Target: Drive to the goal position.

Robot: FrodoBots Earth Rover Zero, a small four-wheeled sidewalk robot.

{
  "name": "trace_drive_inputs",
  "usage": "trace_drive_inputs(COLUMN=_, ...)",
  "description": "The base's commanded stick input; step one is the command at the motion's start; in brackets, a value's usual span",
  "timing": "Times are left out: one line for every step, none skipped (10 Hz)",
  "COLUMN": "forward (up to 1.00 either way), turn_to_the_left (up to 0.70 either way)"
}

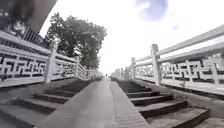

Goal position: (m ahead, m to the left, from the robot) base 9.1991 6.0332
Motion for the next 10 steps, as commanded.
trace_drive_inputs(forward=0.45, turn_to_the_left=0.27)
trace_drive_inputs(forward=0.45, turn_to_the_left=0.27)
trace_drive_inputs(forward=0.45, turn_to_the_left=0.27)
trace_drive_inputs(forward=0.45, turn_to_the_left=0.27)
trace_drive_inputs(forward=0.45, turn_to_the_left=0.27)
trace_drive_inputs(forward=0.45, turn_to_the_left=0.27)
trace_drive_inputs(forward=0.45, turn_to_the_left=0.1)
trace_drive_inputs(forward=0.45, turn_to_the_left=0.0)
trace_drive_inputs(forward=0.45, turn_to_the_left=0.0)
trace_drive_inputs(forward=0.45, turn_to_the_left=0.0)
